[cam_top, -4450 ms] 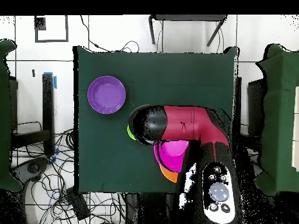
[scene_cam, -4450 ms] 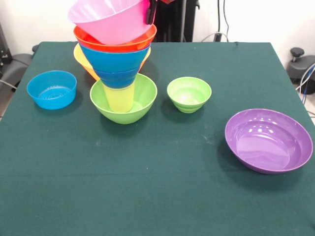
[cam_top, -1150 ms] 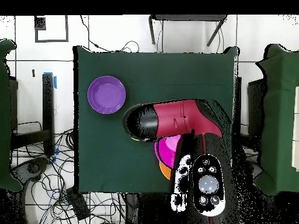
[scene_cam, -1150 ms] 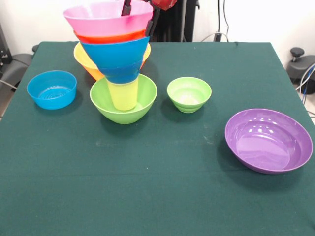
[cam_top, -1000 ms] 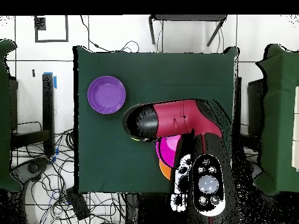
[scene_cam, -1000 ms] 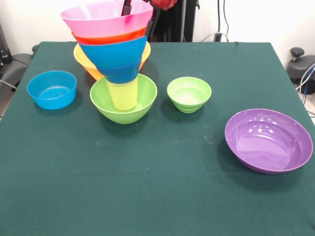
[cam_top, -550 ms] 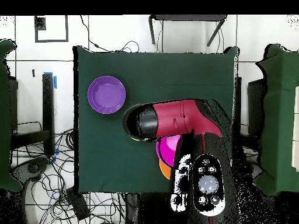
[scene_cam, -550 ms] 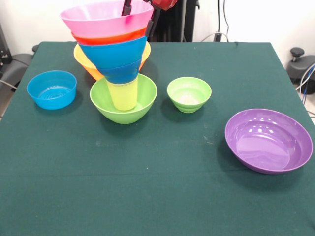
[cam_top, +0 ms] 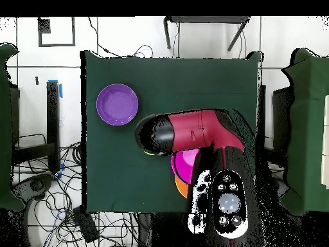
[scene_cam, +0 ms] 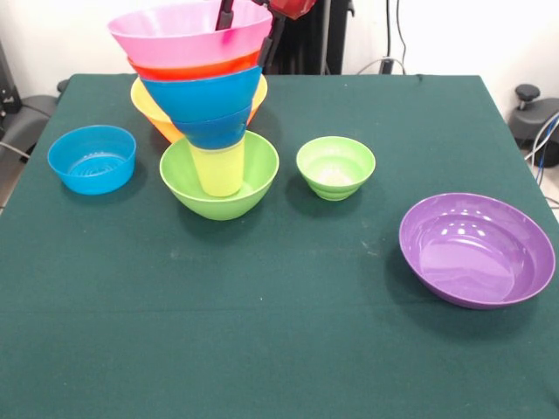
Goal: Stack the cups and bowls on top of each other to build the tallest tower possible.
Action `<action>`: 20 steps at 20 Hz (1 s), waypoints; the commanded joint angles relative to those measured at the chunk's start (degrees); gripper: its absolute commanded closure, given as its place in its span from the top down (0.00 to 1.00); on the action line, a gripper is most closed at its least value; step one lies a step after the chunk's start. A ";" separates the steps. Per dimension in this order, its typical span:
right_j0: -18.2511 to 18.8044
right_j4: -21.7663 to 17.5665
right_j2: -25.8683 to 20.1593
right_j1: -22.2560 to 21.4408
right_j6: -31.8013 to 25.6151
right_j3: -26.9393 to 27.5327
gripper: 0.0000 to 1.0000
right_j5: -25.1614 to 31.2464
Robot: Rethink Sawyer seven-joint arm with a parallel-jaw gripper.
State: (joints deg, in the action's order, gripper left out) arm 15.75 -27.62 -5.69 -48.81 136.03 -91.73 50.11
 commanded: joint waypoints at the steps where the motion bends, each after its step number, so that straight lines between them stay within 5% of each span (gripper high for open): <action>1: 0.75 -4.60 -5.80 3.39 -11.30 2.17 1.00 -4.33; 20: 0.40 -4.04 -5.82 0.67 -14.02 2.89 1.00 1.13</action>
State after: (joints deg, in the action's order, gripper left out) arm 15.82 -27.62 -5.95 -49.29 136.03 -91.51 49.95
